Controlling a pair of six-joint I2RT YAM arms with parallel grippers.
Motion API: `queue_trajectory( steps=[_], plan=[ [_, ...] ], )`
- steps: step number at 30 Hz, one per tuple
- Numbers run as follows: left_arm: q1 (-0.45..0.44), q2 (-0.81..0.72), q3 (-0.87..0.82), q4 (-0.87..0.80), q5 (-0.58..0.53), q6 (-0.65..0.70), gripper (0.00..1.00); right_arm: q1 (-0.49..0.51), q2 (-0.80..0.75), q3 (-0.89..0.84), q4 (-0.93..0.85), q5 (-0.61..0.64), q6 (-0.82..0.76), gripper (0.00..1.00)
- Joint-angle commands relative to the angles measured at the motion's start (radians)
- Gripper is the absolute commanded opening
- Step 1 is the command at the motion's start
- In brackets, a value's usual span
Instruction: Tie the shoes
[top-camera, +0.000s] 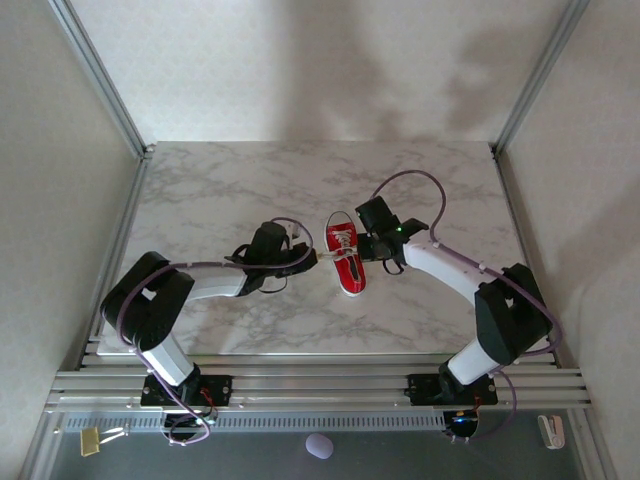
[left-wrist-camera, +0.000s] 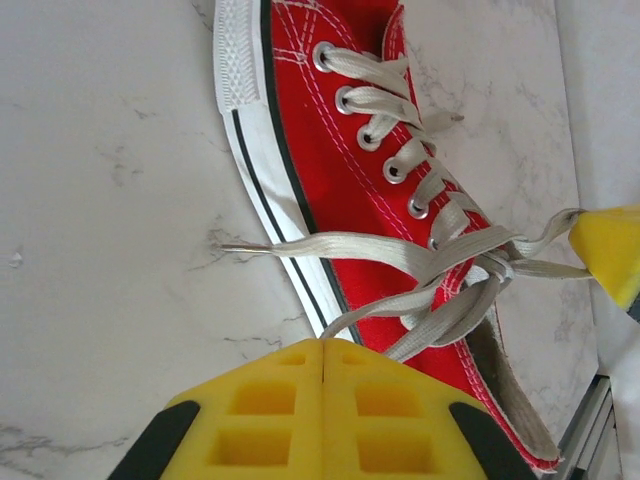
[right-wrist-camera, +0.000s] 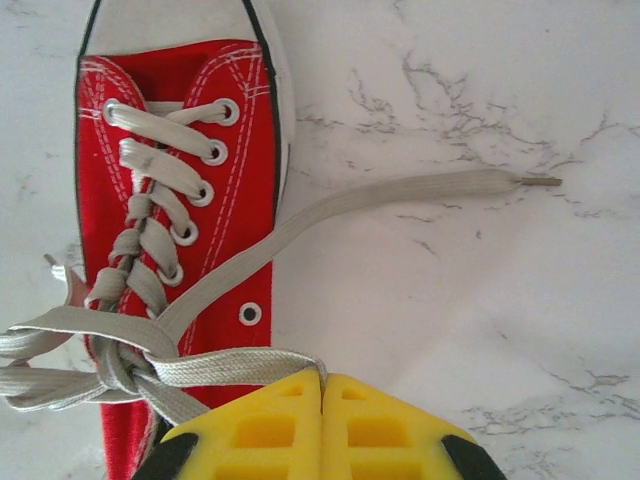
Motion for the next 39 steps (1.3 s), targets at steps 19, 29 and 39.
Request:
queue_trajectory(
  steps=[19,29,39],
  plan=[
    [0.016,-0.038,0.046,-0.039,0.035,0.049,0.50,-0.013,-0.009,0.010,0.106,-0.263,-0.029,0.00],
    [0.012,-0.164,0.016,-0.126,-0.139,0.139,0.77,-0.046,0.063,0.088,0.068,-0.314,0.046,0.00],
    [-0.187,-0.226,-0.092,-0.014,-0.465,-0.378,0.59,-0.052,0.091,0.121,0.085,-0.334,0.116,0.00]
  ],
)
